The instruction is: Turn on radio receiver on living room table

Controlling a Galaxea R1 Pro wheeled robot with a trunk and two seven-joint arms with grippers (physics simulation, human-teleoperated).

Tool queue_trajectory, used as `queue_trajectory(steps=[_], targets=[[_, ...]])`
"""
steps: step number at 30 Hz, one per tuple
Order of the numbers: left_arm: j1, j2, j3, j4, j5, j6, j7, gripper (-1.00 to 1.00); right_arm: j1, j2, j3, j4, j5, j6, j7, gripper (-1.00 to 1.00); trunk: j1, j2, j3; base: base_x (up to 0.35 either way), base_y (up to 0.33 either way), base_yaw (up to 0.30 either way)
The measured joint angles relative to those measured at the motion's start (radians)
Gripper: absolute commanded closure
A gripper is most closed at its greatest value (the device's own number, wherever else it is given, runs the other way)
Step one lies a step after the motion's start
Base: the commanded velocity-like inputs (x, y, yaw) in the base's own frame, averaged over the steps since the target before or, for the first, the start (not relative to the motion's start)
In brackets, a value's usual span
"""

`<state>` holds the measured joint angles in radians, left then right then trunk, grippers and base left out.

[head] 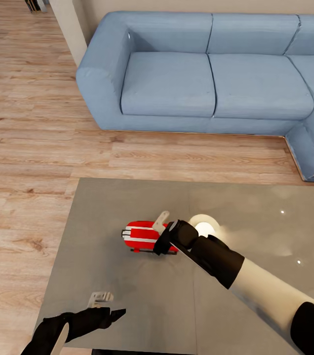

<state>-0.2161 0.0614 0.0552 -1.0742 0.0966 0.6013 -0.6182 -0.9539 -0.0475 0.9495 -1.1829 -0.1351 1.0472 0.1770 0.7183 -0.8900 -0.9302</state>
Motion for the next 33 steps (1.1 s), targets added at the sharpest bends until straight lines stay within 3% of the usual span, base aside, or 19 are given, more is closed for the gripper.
queue_trajectory(steps=[33], targets=[[0.000,0.000,0.000,0.000,0.000,0.000,0.001,-1.00,-0.028,0.003,0.000,0.036,0.020,0.000,0.001,-1.00,0.000,0.000,0.000,0.000,0.000,0.000]])
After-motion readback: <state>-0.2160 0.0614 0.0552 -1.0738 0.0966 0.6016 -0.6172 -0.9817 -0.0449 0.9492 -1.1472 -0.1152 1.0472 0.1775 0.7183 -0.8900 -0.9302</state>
